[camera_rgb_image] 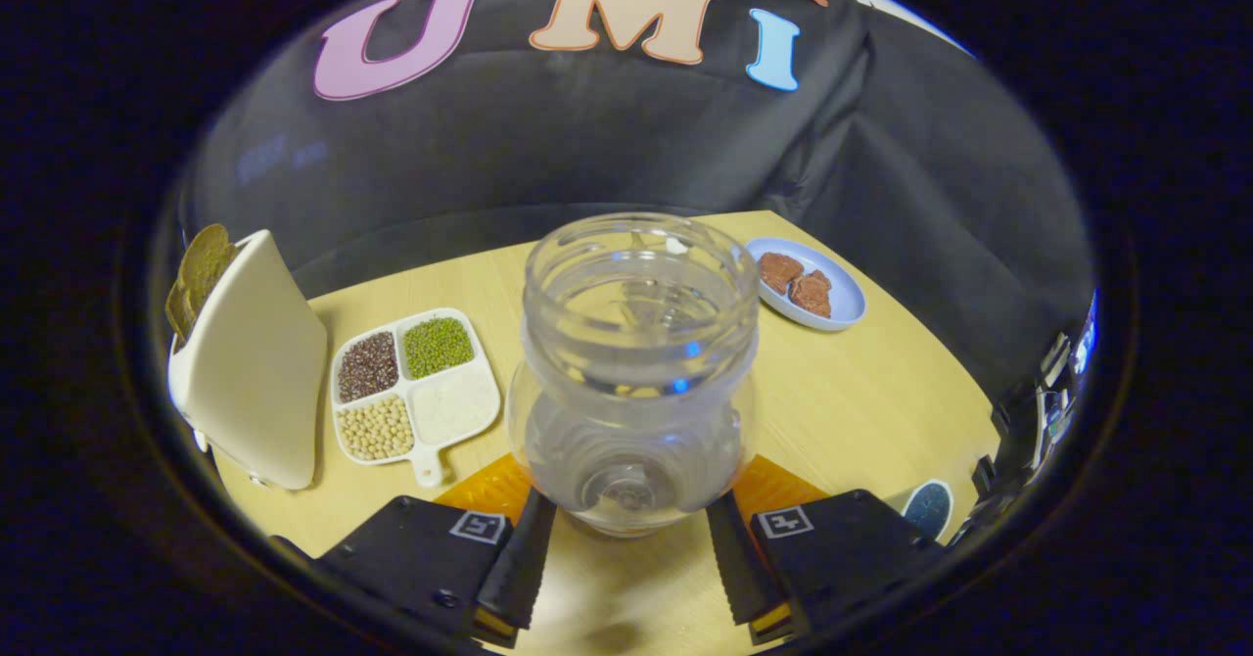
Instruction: Take the bottle from table, then pour the juice into the cup, finally place the bottle on the coaster
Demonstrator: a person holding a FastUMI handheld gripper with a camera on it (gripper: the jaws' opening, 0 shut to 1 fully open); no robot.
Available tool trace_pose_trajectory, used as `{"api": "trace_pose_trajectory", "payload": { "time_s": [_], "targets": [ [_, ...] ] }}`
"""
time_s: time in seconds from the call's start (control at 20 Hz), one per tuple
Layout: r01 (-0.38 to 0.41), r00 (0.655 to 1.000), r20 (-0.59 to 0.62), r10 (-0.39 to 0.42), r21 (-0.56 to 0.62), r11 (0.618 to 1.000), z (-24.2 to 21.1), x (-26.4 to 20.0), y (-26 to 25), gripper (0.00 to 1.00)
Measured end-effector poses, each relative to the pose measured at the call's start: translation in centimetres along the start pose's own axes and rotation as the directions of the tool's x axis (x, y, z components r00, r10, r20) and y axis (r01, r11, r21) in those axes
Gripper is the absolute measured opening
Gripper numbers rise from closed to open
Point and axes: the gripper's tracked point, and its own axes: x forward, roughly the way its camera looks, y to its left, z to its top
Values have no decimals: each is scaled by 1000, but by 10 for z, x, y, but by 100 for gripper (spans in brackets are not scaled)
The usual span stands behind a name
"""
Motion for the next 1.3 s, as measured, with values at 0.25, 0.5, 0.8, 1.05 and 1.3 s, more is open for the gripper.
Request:
{"api": "trace_pose_trajectory", "payload": {
  "time_s": [0.25, 0.5, 0.8, 1.05, 1.3],
  "targets": [
    [13, 1000, 11, -13, -5, 1000, 0, 7, 2, 77],
    [17, 1000, -3, -17, 2, 1000, -1, 9, 2, 84],
    [-10, 1000, 1, 10, -4, 1000, 3, 8, 6, 93],
    [-14, 1000, -5, 14, -18, 1000, 2, 4, 4, 100],
    [-26, 1000, 4, 26, -11, 1000, 4, -5, 0, 100]
  ]
}}
